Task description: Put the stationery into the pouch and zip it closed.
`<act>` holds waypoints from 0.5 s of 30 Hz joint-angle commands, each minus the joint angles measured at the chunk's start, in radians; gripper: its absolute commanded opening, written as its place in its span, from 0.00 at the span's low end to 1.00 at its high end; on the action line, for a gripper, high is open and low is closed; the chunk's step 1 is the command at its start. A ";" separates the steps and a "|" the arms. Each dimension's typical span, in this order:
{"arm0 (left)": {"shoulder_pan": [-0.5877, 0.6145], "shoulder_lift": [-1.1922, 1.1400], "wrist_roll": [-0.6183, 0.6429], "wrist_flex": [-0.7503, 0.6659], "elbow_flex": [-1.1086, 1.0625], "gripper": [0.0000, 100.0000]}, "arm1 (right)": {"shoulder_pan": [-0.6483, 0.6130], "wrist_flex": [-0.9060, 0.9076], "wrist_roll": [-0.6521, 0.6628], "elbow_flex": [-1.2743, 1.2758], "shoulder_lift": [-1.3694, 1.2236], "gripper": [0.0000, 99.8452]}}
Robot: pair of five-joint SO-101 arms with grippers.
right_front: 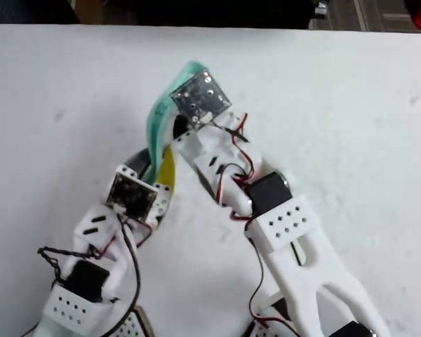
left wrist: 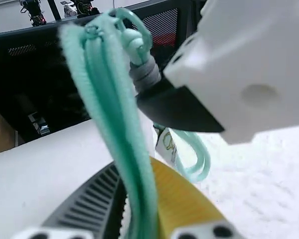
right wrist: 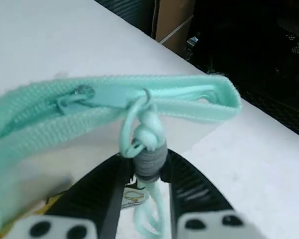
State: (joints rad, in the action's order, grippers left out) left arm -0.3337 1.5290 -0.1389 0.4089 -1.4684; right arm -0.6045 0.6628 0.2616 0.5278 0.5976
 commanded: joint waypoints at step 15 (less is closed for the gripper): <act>-0.007 -0.002 0.114 0.176 0.242 0.20 | -0.002 0.248 0.129 -0.009 0.317 0.02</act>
State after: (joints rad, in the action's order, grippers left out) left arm -0.3061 1.5290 -0.0361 0.4979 -1.3548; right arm -0.6107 0.8823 0.3552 0.5370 0.8907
